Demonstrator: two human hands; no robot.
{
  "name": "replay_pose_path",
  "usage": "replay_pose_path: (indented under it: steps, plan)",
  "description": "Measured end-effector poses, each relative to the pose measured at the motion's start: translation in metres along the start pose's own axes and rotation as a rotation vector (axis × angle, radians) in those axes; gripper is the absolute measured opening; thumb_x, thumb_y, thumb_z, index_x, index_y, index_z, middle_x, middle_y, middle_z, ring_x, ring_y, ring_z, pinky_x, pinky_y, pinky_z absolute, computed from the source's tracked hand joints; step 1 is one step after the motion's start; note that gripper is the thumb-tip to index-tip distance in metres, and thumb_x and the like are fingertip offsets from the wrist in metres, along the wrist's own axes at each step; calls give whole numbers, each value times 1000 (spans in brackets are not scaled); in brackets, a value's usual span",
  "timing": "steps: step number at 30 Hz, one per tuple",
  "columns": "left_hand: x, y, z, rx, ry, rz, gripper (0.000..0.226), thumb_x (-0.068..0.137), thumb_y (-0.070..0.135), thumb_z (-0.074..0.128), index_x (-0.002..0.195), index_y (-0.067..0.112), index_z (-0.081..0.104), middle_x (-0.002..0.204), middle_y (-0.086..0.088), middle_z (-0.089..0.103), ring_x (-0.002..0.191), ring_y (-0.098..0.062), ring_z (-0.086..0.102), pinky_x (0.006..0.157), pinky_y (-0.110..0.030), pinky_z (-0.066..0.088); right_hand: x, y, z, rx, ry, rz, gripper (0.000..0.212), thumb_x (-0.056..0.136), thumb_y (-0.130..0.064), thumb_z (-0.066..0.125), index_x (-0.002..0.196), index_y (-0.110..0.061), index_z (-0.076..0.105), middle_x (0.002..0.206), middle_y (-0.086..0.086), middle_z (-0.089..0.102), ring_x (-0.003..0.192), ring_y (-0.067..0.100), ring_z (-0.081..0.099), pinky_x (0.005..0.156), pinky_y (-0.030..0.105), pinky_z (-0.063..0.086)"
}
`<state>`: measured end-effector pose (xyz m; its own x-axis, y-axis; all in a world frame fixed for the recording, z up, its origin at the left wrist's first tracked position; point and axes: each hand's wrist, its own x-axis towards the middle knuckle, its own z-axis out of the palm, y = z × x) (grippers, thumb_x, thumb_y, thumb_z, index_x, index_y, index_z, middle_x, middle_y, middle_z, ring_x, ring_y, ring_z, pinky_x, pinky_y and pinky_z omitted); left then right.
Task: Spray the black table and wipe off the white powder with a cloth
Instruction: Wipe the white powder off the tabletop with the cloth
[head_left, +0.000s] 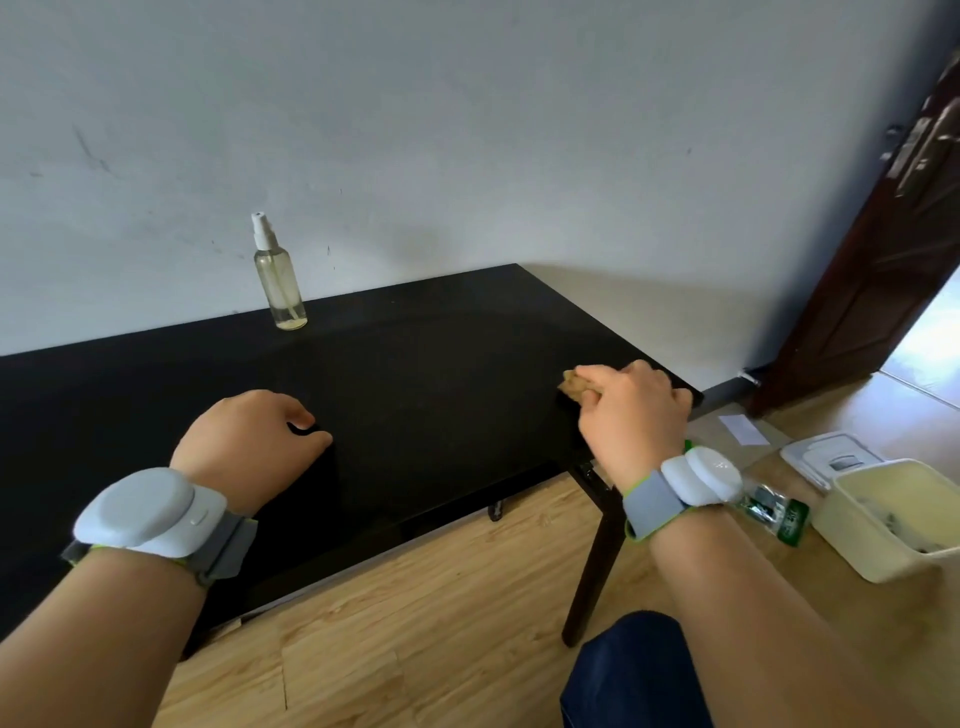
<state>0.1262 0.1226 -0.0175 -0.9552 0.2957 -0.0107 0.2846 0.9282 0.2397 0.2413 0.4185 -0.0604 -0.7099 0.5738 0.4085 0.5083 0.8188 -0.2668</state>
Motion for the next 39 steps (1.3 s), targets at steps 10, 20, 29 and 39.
replay_pose_path:
  steps: [10, 20, 29, 39]
  plan:
    - [-3, 1, 2, -12, 33, 8, 35, 89, 43, 59, 119, 26, 65, 124, 4, 61, 111, -17, 58, 83, -27, 45, 25, 68, -24, -65, 161, 260, 40, 73, -7, 62, 109, -20, 73, 99, 24, 57, 88, 45, 55, 84, 47, 43]
    - [-2, 0, 2, -37, 16, 8, 35, 89, 41, 61, 120, 25, 65, 126, 3, 60, 113, -17, 58, 89, -30, 47, -6, -94, -4, 354, 78, -466, 40, 70, 4, 59, 92, -27, 71, 94, 4, 50, 90, 28, 50, 68, 37, 47]
    - [2, -5, 6, -23, 62, 19, 30, 89, 36, 58, 117, 31, 66, 122, 5, 63, 108, -15, 60, 82, -26, 47, -46, -154, 11, 284, -169, -831, 26, 94, -17, 55, 115, -20, 69, 110, 6, 47, 98, 23, 43, 79, 33, 43]
    - [1, -8, 10, -59, 43, 1, 37, 95, 18, 45, 125, 30, 62, 132, 4, 56, 121, -18, 53, 97, -32, 46, 30, -93, 36, 169, -131, -448, 34, 90, -4, 54, 110, -22, 75, 107, 10, 51, 103, 36, 48, 85, 42, 45]
